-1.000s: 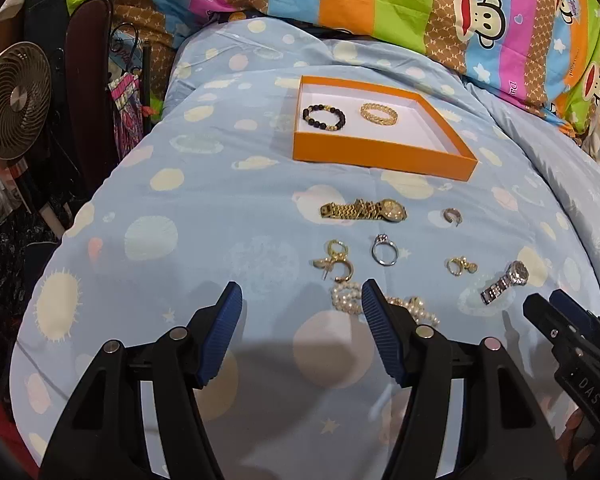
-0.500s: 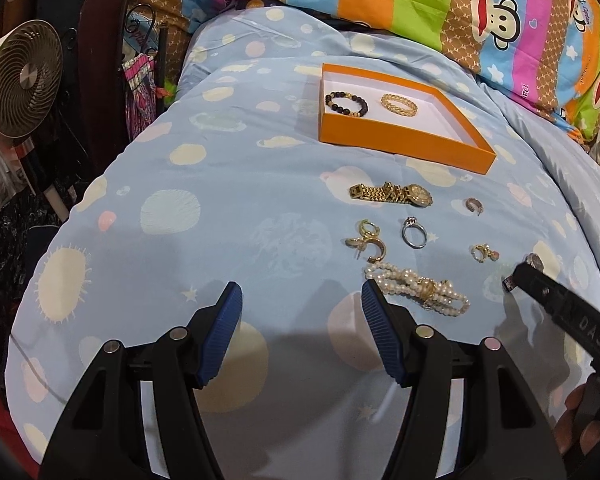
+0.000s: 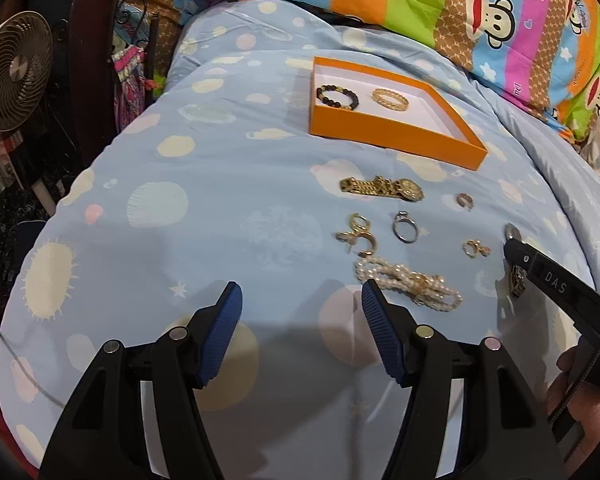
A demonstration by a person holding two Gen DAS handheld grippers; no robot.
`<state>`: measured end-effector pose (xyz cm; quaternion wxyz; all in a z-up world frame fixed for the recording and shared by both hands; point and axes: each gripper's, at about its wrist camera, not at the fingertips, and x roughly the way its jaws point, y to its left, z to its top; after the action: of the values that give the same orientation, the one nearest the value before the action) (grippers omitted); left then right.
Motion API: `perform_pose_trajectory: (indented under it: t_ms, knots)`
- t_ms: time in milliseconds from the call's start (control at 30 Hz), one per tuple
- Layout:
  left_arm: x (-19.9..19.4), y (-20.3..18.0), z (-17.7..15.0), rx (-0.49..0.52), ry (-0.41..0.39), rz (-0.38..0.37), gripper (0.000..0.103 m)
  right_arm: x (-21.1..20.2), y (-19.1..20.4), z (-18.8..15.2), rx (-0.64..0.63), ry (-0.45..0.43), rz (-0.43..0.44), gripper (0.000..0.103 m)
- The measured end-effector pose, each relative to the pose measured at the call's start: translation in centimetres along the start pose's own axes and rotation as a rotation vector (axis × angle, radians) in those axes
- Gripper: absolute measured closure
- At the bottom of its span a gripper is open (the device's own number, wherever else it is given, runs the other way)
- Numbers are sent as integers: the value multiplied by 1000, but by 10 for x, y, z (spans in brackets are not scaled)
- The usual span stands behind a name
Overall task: Organize jewelry
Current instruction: 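Grasp the silver watch by its band with the right gripper and lift, then grasp the pearl bracelet with the left gripper while the right gripper holds the watch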
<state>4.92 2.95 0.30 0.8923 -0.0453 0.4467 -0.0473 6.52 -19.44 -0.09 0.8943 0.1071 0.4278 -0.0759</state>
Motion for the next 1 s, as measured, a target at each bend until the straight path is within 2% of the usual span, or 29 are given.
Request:
perform_pose_trajectory:
  t_ms: [200, 400, 567, 700, 833, 933, 1000]
  knots:
    - [-2, -11, 3, -43, 50, -110, 41, -12, -6, -12, -30, 1, 26, 90]
    - [7, -37, 12, -98, 104, -228, 41, -18, -14, -20, -8, 1, 74, 90]
    - [16, -55, 13, -40, 96, -152, 44, -20, -17, -21, -2, 1, 85, 90]
    - [12, -47, 8, -27, 85, -145, 51, -20, -18, -22, 2, 0, 95, 90]
    - [6, -38, 2, 9, 66, -92, 59, -20, -20, -22, 7, 0, 101, 90]
    - [2, -31, -1, 16, 61, -43, 60, -20, -20, -22, 7, 0, 103, 90]
    - [0, -26, -2, 11, 66, -40, 61, -20, -20, -22, 7, -1, 101, 90]
